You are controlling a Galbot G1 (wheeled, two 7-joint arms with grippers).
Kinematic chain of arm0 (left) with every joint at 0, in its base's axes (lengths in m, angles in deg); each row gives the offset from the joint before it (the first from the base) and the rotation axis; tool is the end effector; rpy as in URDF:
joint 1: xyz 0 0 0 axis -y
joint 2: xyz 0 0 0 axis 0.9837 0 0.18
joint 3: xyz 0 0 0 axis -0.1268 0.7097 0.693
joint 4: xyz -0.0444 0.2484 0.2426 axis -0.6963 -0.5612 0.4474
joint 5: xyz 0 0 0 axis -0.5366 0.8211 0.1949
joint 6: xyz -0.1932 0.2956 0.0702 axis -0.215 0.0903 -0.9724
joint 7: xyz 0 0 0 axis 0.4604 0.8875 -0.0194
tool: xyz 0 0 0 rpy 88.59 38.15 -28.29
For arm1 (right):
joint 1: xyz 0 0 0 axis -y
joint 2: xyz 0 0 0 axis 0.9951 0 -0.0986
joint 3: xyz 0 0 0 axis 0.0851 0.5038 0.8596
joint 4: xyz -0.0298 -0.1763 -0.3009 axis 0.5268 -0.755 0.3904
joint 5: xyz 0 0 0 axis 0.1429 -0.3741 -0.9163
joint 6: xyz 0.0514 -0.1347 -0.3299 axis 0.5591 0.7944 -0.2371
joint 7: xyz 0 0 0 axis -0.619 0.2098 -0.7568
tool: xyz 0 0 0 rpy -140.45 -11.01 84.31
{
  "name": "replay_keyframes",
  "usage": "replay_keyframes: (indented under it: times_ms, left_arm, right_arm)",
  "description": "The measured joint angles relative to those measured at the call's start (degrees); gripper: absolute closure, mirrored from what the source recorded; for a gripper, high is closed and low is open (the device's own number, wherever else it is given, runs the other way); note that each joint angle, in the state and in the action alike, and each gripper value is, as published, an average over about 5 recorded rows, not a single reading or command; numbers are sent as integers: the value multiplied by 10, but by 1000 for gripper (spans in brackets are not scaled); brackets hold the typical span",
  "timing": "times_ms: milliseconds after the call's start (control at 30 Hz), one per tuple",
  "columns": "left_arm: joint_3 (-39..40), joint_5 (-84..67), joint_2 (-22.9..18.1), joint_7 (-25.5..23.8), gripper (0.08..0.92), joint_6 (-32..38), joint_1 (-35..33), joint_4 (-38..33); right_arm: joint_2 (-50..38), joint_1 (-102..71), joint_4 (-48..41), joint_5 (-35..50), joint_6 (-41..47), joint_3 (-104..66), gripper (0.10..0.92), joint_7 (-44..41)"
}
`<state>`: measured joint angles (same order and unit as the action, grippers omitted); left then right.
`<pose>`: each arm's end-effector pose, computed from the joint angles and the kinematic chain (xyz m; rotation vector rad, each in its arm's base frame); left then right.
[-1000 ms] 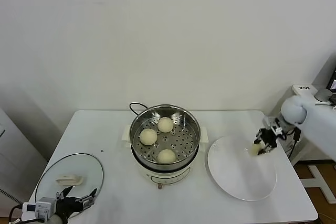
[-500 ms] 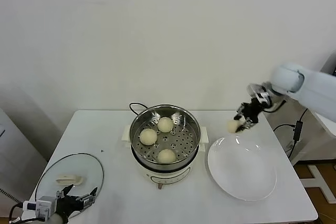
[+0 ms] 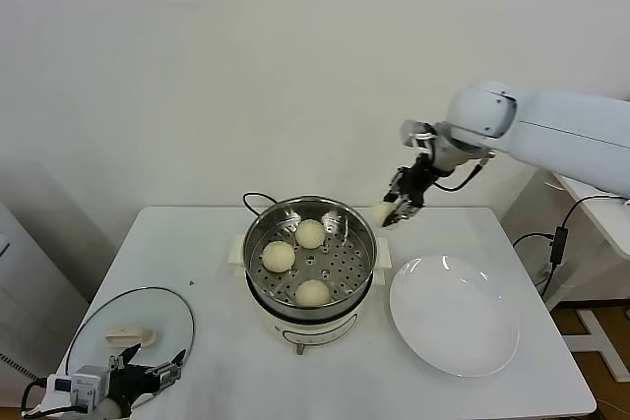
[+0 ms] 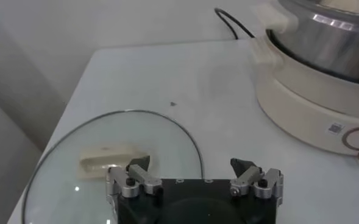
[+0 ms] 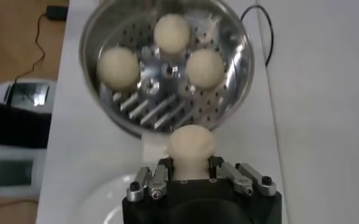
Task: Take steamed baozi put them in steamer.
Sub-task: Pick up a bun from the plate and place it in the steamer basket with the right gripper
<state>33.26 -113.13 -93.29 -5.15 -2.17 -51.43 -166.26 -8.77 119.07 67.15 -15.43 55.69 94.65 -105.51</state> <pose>0.1587 0.0995 -0.2484 -0.0903 -2.4471 -0.1075 0.5331 -0.0190 0.0149 1.4050 -1.5676 1.1434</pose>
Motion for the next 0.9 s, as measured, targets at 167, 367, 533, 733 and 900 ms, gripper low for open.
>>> replay_keyframes:
  times_ms: [167, 367, 533, 733, 900]
  left_arm:
    - [1, 0, 0, 0, 177, 0, 0, 0]
    - [0, 0, -1, 0, 177, 1, -1, 0]
    - [-1, 0, -2, -1, 177, 2, -2, 0]
    - [-2, 0, -4, -1, 177, 2, -3, 0]
    - [-3, 0, -5, -1, 177, 2, -5, 1]
  right_arm:
    - [23, -6, 15, 22, 29, 6, 642, 36]
    - [39, -31, 27, 34, 54, 6, 641, 77]
    - [51, -56, 28, 39, 68, -2, 643, 104]
    - [60, -89, 24, 38, 79, -12, 643, 127]
    - [64, -113, 20, 34, 85, -19, 643, 143]
